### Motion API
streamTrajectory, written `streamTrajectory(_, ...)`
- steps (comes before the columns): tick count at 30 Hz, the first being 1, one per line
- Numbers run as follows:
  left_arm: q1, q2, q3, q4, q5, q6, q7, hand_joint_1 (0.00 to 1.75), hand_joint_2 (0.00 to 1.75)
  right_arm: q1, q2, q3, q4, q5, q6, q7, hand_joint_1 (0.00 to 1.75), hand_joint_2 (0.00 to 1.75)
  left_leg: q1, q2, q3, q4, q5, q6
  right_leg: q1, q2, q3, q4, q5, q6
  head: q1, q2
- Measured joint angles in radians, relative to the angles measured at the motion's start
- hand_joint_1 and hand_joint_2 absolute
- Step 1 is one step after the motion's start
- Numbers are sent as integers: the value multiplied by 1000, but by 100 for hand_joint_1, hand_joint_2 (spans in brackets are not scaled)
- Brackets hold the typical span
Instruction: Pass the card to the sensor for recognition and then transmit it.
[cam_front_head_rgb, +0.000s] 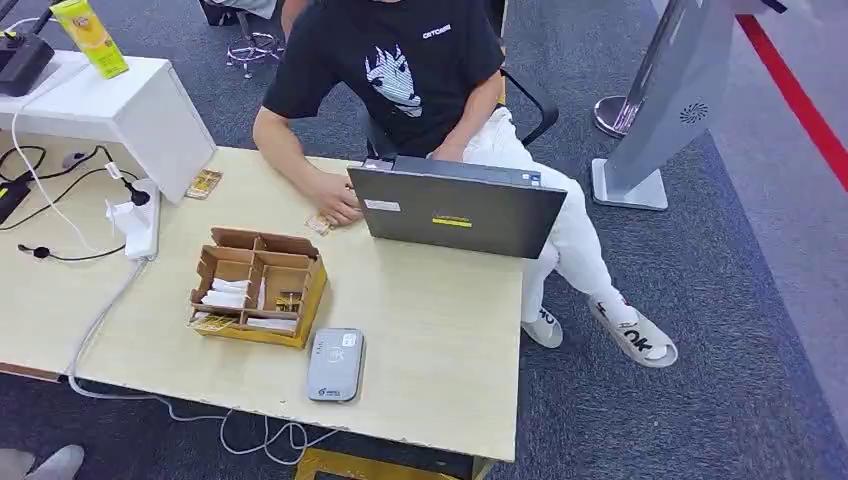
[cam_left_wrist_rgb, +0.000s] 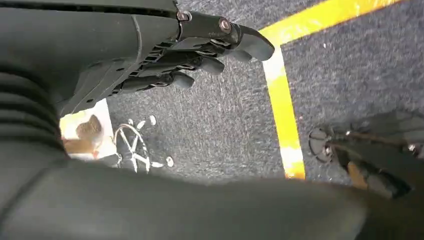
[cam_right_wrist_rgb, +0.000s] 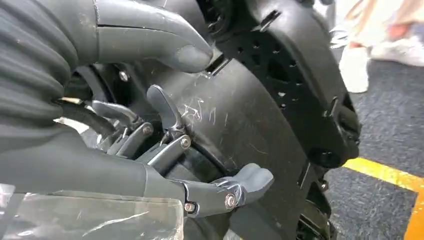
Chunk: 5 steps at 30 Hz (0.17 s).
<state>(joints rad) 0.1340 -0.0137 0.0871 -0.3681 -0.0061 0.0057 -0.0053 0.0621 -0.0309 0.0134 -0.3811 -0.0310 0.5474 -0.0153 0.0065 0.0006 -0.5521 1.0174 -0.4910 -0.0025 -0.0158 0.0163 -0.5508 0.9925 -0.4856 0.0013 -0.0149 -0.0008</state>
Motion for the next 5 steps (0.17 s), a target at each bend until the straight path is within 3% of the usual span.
streamTrajectory(5, 5, 4, -34, -1, 5, -4, 4, 0, 0, 7, 0, -16, -13, 15, 0, 0, 0, 0, 0, 0, 0, 0, 0, 0, 0, 0, 0, 0, 0, 0, 0, 0)
